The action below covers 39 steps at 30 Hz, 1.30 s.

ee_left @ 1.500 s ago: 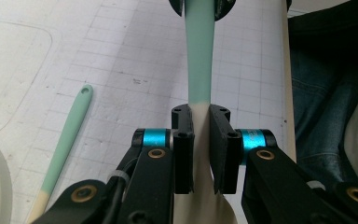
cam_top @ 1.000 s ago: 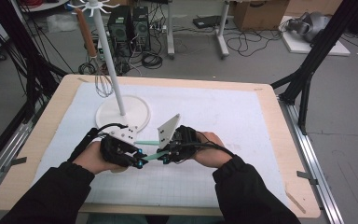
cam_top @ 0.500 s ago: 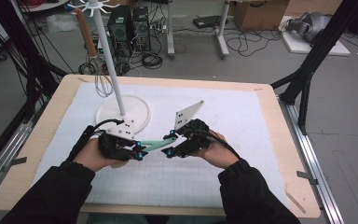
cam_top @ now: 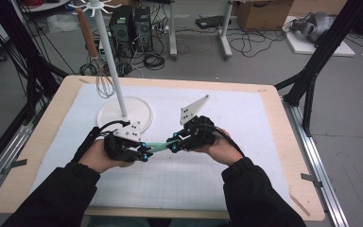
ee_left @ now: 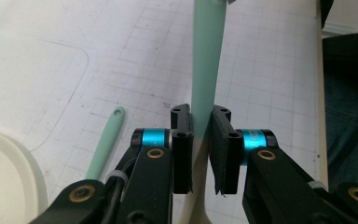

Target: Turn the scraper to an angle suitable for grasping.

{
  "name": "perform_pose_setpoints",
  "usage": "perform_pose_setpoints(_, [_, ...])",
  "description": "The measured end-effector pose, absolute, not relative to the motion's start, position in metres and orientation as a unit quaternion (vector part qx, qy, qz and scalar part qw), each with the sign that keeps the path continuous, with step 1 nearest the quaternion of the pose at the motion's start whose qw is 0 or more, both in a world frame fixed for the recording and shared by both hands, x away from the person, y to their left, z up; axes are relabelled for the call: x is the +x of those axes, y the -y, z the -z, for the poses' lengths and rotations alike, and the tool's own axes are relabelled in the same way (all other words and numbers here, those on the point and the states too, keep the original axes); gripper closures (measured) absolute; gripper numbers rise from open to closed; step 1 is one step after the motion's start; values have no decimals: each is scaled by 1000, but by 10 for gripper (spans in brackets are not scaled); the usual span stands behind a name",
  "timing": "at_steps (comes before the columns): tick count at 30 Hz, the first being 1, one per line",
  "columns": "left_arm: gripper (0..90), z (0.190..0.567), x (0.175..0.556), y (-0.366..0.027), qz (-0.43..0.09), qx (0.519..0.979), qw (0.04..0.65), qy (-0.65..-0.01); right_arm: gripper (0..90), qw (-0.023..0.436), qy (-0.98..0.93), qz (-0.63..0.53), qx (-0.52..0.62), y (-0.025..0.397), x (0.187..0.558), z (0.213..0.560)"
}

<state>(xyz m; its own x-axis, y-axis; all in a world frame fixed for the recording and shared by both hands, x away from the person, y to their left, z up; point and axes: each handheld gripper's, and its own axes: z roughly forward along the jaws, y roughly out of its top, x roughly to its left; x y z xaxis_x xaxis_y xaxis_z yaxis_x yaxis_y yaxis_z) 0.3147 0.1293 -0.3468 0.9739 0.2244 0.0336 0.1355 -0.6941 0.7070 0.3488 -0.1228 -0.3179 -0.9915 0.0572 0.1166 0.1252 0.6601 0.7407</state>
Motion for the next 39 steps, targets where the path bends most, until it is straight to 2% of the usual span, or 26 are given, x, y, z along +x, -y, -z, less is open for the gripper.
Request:
perform_pose_setpoints(8, [817, 347, 317, -129, -54, 917, 381, -101, 821, 23, 915, 401, -25, 118, 346, 311])
perform_pose_setpoints(16, [759, 347, 320, -129, -42, 915, 385, -113, 826, -5, 921, 390, 0, 110, 341, 305])
perform_pose_setpoints(34, [808, 345, 320, -119, -40, 915, 391, -97, 824, -15, 917, 397, 14, 103, 337, 298])
perform_pose_setpoints(39, [843, 343, 317, -121, -42, 910, 401, -94, 789, -14, 909, 416, 0, 106, 339, 297])
